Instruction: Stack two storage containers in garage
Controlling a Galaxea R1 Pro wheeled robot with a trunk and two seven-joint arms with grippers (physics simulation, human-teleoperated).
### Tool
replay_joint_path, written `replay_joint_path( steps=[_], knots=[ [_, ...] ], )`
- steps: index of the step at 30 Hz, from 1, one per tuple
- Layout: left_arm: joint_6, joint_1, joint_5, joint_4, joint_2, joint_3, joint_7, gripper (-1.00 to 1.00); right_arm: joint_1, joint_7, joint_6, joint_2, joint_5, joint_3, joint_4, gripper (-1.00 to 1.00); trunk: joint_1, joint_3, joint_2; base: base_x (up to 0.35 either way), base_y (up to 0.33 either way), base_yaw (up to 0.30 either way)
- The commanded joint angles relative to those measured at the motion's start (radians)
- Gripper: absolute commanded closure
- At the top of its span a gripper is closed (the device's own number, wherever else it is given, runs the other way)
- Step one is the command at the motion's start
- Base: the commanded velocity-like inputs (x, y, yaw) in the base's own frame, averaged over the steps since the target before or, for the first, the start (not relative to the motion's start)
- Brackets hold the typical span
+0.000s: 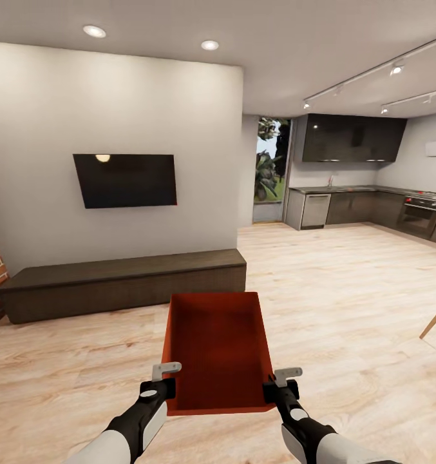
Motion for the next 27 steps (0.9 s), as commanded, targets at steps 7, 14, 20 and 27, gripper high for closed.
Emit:
replay_joint_path(
  steps=[7, 14, 20, 27],
  knots=[
    [0.006, -0.001, -0.01, -0.003, 0.001, 0.014, 0.018, 1.0, -0.001, -0.018, -0.006, -0.001, -0.012, -0.031, 0.001, 1.0, 0.0, -0.001, -0.001, 0.0, 0.0, 0.0],
    [0.006, -0.001, -0.01, -0.002, 0.002, 0.014, 0.018, 1.0, -0.001, -0.018, -0.005, -0.001, -0.012, -0.031, 0.001, 1.0, -0.023, 0.018, 0.041, 0.0, 0.0, 0.0],
    [0.006, -0.001, -0.01, -0.002, 0.001, 0.012, 0.018, 1.0, -0.001, -0.018, -0.005, -0.001, -0.013, -0.031, 0.001, 1.0, -0.046, 0.036, 0.083, 0.0, 0.0, 0.0],
    [0.006, -0.001, -0.01, -0.002, 0.002, 0.012, 0.018, 1.0, -0.001, -0.018, -0.005, -0.001, -0.014, -0.031, 0.002, 1.0, -0.073, 0.058, 0.132, 0.0, 0.0, 0.0]
  ],
)
